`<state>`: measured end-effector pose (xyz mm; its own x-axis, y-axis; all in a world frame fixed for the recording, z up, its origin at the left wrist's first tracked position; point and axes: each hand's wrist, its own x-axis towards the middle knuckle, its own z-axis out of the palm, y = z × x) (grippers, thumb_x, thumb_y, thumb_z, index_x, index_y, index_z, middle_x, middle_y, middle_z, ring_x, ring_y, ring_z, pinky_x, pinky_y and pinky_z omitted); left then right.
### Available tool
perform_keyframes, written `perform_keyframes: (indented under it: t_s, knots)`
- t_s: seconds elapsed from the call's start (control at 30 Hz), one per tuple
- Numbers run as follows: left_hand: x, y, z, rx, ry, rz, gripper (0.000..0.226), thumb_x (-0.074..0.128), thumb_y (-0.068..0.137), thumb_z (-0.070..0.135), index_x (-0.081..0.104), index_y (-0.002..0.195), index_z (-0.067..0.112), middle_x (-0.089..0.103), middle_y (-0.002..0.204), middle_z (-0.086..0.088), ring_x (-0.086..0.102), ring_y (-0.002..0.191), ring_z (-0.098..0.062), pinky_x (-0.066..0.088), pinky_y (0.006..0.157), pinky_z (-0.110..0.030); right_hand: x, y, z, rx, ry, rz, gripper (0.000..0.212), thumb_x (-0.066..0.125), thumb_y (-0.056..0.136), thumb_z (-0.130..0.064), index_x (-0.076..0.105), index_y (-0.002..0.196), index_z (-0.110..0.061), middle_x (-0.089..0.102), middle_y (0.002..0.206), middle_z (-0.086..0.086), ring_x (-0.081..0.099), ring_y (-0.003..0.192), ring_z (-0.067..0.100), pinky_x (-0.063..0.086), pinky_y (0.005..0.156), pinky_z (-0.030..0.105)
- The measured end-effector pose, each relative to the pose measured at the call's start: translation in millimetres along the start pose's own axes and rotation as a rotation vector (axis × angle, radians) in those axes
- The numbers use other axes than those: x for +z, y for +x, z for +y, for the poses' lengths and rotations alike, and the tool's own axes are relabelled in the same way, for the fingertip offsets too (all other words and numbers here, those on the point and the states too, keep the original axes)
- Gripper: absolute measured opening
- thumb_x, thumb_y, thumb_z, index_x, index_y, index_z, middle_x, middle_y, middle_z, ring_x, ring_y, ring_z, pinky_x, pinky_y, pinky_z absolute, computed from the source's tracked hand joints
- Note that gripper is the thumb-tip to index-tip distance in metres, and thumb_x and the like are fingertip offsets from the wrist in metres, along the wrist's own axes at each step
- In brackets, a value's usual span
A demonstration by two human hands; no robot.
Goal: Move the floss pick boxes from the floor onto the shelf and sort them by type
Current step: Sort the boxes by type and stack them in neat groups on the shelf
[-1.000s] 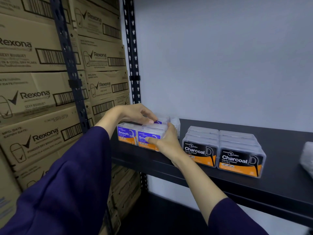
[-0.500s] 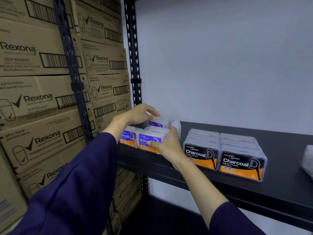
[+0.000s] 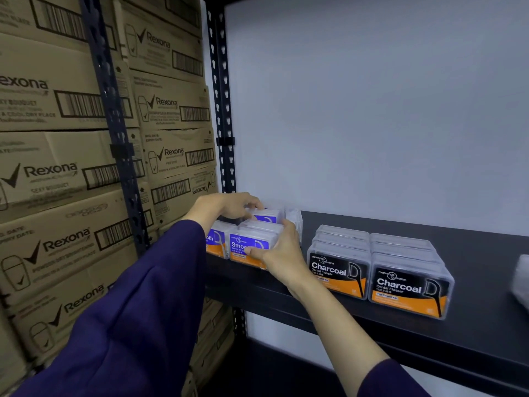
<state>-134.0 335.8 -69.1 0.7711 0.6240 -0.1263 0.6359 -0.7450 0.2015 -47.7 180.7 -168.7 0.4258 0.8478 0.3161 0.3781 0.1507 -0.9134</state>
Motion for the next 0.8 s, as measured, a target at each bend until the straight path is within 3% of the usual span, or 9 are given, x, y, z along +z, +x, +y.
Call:
perform_keyframes:
  t_s: [0.13,0.27,0.4,0.5,0.63,0.8]
  knots:
    - [-9.3,-15.8,-27.8,-0.015,-0.091,0.072,0.032,0.058,0.092,0.012,0.057,0.118,0.032,0.055,0.123,0.004,0.052,0.116,-0.019,0.040,0.104,-0.045,-0.7,-1.1,-1.2,0.000,-0.007,0.004,0.100,0.088,0.063,-0.028,0.027,0.141,-0.015,0.038,0.138,0.004,0.042,0.127,0.019,0.042,0.107,0.042]
    - [-23.9,-43.5,-39.5,-0.047,-0.149,-0.001,0.034,0.051,0.097,0.009,0.054,0.127,0.024,0.055,0.129,0.003,0.051,0.122,-0.017,0.042,0.104,-0.040,-0.9,-2.2,-3.3,0.005,-0.008,0.009,0.099,0.088,0.063,-0.025,0.028,0.141,-0.014,0.038,0.138,0.005,0.042,0.128,0.020,0.041,0.108,0.042]
    - [-14.9,-58.0,-41.5,-0.044,-0.332,-0.056,0.030,0.041,0.103,0.025,0.061,0.125,0.025,0.060,0.128,0.004,0.056,0.119,-0.016,0.044,0.103,-0.041,-2.4,-3.7,-5.6,0.008,-0.018,0.001,0.098,0.088,0.065,-0.025,0.028,0.141,-0.014,0.039,0.138,0.004,0.043,0.128,0.019,0.042,0.107,0.042]
    - [-3.4,-64.2,-39.7,-0.010,-0.315,0.044,0.026,0.048,0.099,0.033,0.061,0.121,0.032,0.061,0.125,0.008,0.058,0.115,-0.013,0.044,0.103,-0.040,-1.8,-4.5,-6.5,0.012,-0.023,0.002,0.099,0.088,0.064,-0.026,0.028,0.141,-0.015,0.039,0.138,0.004,0.043,0.127,0.019,0.043,0.106,0.042]
    - [13.7,-67.2,-37.9,0.016,-0.412,0.163,0.032,0.050,0.098,0.034,0.060,0.127,0.026,0.061,0.122,0.008,0.059,0.111,-0.011,0.046,0.098,-0.033,-2.2,-5.0,-7.8,0.018,-0.015,-0.005,0.099,0.088,0.064,-0.024,0.028,0.142,-0.015,0.039,0.138,0.004,0.043,0.127,0.019,0.044,0.106,0.043]
    - [32.8,-67.8,-40.3,0.007,-0.563,0.324,0.026,0.053,0.096,0.035,0.064,0.119,0.030,0.067,0.113,0.006,0.064,0.100,-0.012,0.051,0.089,-0.032,-1.2,-5.7,-8.3,0.024,-0.026,-0.014,0.100,0.088,0.064,-0.024,0.027,0.142,-0.015,0.039,0.138,0.005,0.043,0.128,0.019,0.044,0.105,0.043]
